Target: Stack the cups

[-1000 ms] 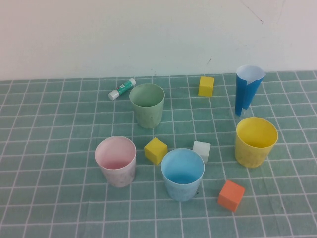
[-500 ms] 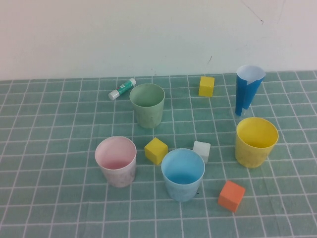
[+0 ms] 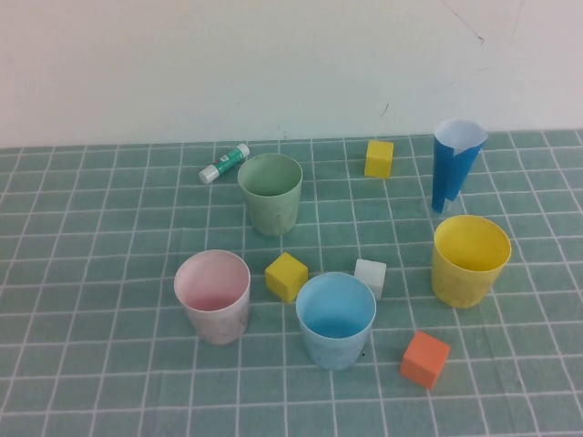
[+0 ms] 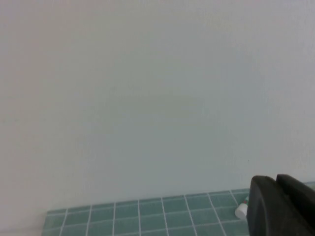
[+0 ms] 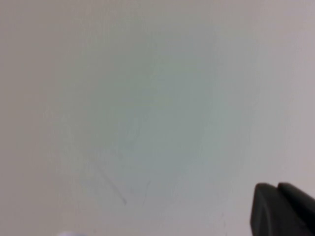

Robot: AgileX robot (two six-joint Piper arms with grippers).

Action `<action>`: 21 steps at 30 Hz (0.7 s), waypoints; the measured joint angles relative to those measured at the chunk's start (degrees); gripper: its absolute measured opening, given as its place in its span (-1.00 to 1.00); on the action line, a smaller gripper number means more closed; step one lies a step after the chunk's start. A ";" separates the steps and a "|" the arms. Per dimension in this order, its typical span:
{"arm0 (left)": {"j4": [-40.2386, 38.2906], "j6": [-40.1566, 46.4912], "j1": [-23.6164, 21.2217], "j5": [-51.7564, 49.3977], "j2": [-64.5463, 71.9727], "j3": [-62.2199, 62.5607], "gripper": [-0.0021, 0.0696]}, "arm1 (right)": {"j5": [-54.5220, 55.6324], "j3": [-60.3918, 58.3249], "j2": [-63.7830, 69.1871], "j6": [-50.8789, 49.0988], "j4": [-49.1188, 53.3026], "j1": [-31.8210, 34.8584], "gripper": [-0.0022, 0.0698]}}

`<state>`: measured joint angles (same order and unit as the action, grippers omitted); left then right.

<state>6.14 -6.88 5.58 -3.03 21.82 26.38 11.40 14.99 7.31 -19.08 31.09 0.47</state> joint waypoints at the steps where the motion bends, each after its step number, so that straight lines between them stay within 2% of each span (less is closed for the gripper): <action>1: 0.00 -0.27 0.00 0.00 2.64 1.01 -0.95 | 0.00 0.10 2.04 -1.66 1.69 0.00 -0.95; 6: -1.02 -1.21 0.00 -1.58 14.32 6.65 -0.95 | 2.65 0.20 12.14 -8.51 14.92 0.00 -0.95; 12: -6.14 -1.02 0.00 -12.74 25.69 16.82 -0.95 | 6.40 0.20 19.14 -13.82 25.00 0.00 -0.95; 17: -13.65 5.36 0.00 -19.61 33.21 23.12 -0.95 | 6.40 0.20 20.42 -21.87 25.91 0.00 -0.95; 21: -23.17 14.14 0.00 -22.62 39.21 26.73 -0.95 | 6.40 0.30 20.96 -22.91 27.72 0.00 -0.95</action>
<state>-17.04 7.26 5.58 -25.65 61.03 53.11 17.80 15.29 28.27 -42.00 58.81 0.47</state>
